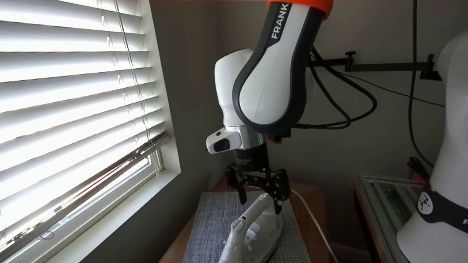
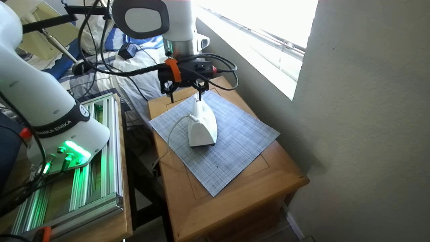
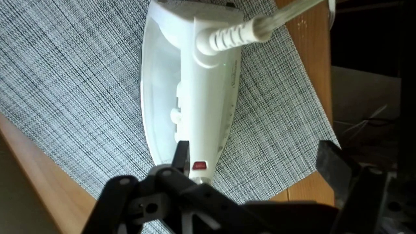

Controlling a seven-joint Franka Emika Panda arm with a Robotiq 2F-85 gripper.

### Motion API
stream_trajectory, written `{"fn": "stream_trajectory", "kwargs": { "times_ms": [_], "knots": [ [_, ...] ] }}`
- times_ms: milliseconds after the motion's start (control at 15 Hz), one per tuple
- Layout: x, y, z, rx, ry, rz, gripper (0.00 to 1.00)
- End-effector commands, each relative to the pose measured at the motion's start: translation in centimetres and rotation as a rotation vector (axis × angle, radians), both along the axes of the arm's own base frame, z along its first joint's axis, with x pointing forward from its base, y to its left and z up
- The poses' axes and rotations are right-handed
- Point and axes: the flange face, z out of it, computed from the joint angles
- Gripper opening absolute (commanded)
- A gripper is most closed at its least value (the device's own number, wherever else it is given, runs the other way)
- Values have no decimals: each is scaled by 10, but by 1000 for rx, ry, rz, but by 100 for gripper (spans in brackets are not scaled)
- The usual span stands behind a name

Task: Put the pressing iron upright

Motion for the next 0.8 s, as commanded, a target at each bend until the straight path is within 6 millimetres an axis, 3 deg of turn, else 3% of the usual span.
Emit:
{"fn": "stream_trajectory", "kwargs": {
  "times_ms": [0,67,133,733],
  "knots": [
    [2,0,-6,40,-27,18,100],
    [2,1,-6,50,-32,7,100],
    [7,2,-23,49,-37,-1,100],
    [26,5,-63,57,-142,-47,100]
  ]
}}
